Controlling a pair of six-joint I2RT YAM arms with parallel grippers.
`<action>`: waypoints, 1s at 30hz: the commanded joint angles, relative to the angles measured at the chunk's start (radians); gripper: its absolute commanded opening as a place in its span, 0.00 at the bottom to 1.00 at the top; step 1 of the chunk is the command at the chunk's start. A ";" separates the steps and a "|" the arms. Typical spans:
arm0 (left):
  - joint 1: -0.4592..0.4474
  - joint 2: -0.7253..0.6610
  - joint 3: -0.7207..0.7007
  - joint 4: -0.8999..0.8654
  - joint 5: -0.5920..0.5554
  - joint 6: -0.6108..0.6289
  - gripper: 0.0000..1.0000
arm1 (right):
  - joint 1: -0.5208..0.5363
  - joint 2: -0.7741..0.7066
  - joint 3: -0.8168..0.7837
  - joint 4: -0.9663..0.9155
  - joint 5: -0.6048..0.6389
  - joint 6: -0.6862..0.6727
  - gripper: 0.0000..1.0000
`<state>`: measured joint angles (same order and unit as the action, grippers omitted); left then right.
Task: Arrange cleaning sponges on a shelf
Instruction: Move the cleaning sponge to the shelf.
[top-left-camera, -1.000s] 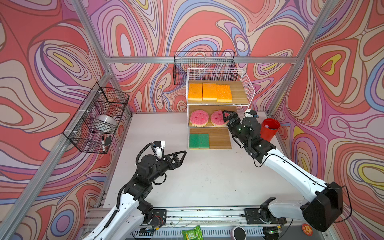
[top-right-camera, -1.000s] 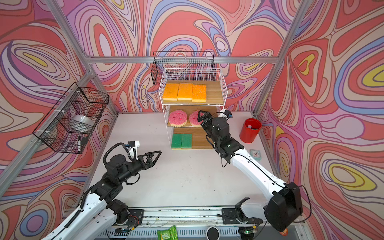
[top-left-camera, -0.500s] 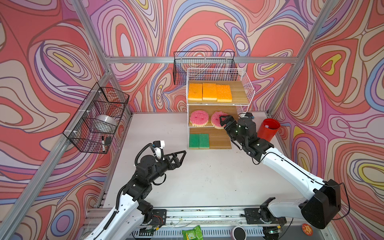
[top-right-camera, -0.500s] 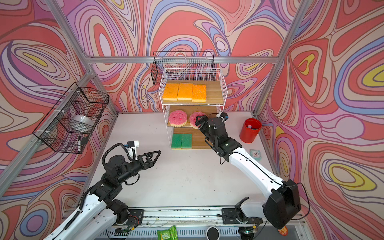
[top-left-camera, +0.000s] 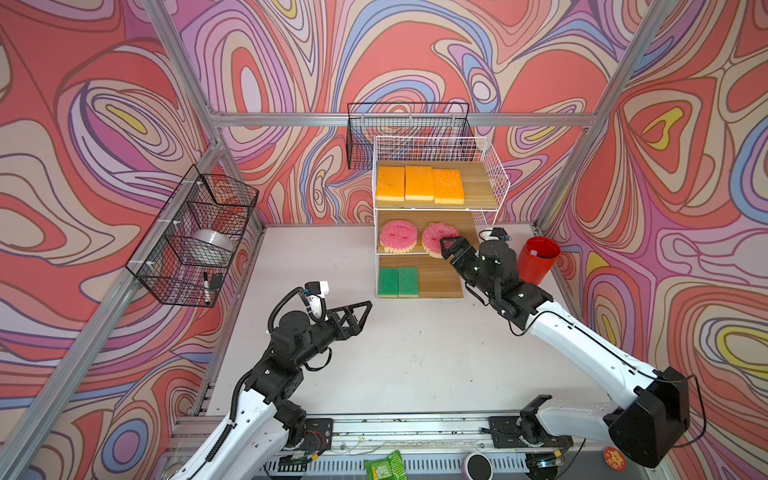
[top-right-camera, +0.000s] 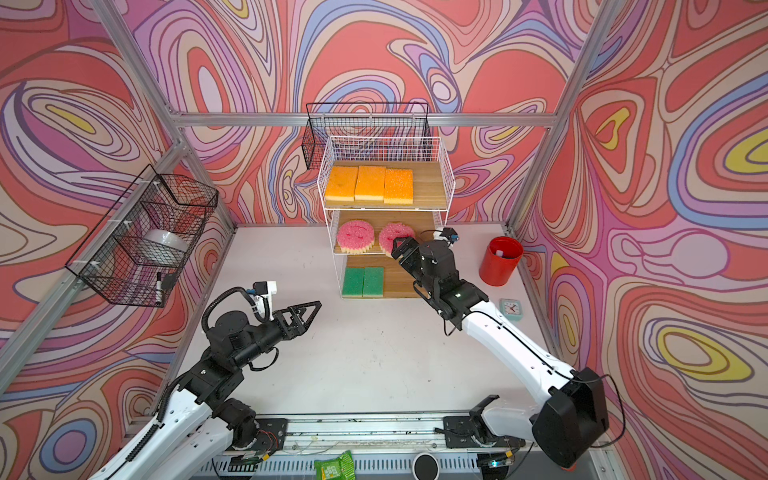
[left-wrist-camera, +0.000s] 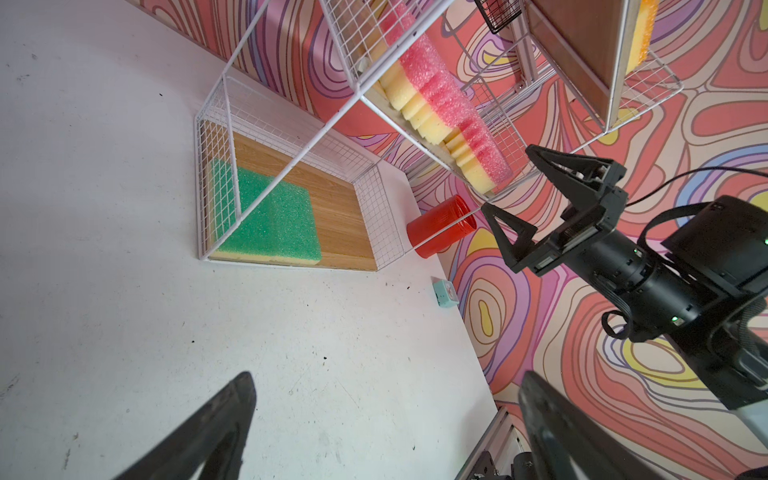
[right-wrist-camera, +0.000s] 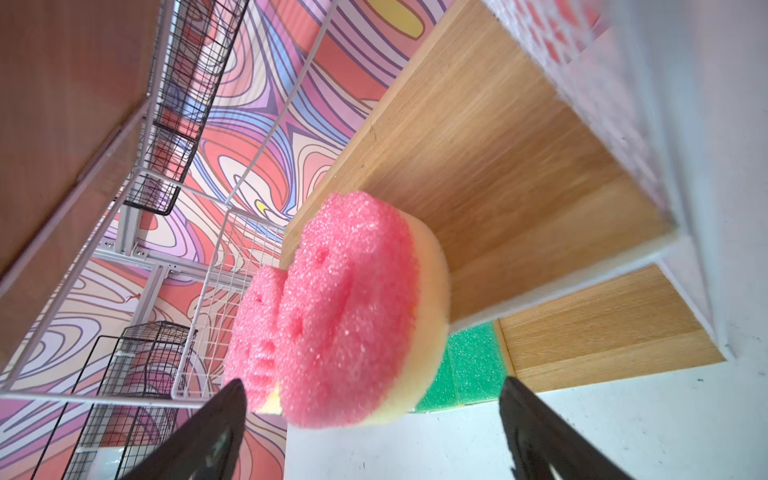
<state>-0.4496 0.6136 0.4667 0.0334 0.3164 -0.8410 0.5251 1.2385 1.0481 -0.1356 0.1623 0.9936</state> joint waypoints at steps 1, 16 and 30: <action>0.007 0.011 0.023 -0.003 0.003 0.012 1.00 | 0.006 -0.059 -0.050 0.027 -0.050 -0.075 0.98; 0.008 0.037 0.039 -0.008 -0.002 0.019 1.00 | 0.004 -0.020 -0.033 0.161 -0.185 -0.096 0.90; 0.008 0.051 0.038 -0.007 0.001 0.026 1.00 | 0.004 0.081 0.033 0.205 -0.199 -0.115 0.89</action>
<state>-0.4496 0.6575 0.4770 0.0330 0.3161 -0.8303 0.5251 1.3048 1.0500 0.0498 -0.0319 0.9001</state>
